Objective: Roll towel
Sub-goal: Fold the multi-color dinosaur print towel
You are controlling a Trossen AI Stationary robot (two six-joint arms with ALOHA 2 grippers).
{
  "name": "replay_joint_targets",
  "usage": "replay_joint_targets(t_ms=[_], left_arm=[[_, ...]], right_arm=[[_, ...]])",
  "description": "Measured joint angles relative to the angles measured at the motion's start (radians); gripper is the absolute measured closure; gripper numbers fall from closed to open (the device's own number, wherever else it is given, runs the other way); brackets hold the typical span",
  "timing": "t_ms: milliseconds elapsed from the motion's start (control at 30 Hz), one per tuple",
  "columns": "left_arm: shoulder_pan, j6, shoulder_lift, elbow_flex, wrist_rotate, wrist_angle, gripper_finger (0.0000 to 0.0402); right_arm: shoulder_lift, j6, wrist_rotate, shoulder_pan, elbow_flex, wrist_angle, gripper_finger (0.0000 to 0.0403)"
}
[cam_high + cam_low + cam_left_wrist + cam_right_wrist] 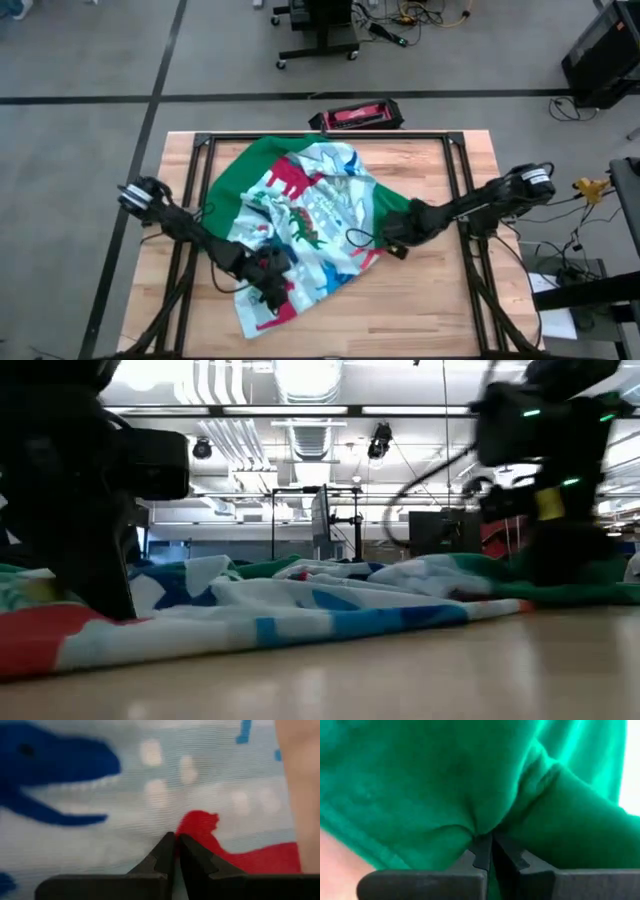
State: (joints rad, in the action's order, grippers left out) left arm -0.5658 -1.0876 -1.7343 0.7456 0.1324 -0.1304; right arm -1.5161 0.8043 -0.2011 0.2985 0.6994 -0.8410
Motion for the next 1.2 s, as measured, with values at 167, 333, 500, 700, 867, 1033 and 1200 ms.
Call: replay_joint_targets(t_ms=[167,333,500,700,867,1033,1200], left_arm=[[-0.033,-0.050,0.023,0.001,-0.086,-0.056,0.0388],[-0.037,-0.077,0.165,0.010,-0.071,-0.418,0.0388],[-0.032,-0.137,0.313,0.019,0.149,-0.701,0.0388],[-0.031,-0.077,0.395,0.014,0.322,-0.463,0.0388],[-0.037,-0.039,0.345,0.015,0.311,-0.283,0.0388],[-0.066,-0.150,0.213,0.015,0.159,-0.285,0.0388],[-0.078,-0.277,0.084,0.021,0.034,-0.264,0.0388]], right_arm=[[0.066,0.221,0.243,0.226,-0.002,-0.084,0.0403],[0.126,0.351,0.337,0.397,0.004,-0.036,0.0403],[0.171,0.285,0.002,0.364,0.013,-0.030,0.0403],[0.162,-0.123,-0.192,0.097,0.006,0.170,0.0403],[0.085,-0.367,0.010,-0.091,0.002,0.357,0.0403],[0.012,-0.356,0.080,-0.047,-0.022,0.362,0.0403],[0.017,-0.157,0.181,0.085,-0.037,0.164,0.0403]])
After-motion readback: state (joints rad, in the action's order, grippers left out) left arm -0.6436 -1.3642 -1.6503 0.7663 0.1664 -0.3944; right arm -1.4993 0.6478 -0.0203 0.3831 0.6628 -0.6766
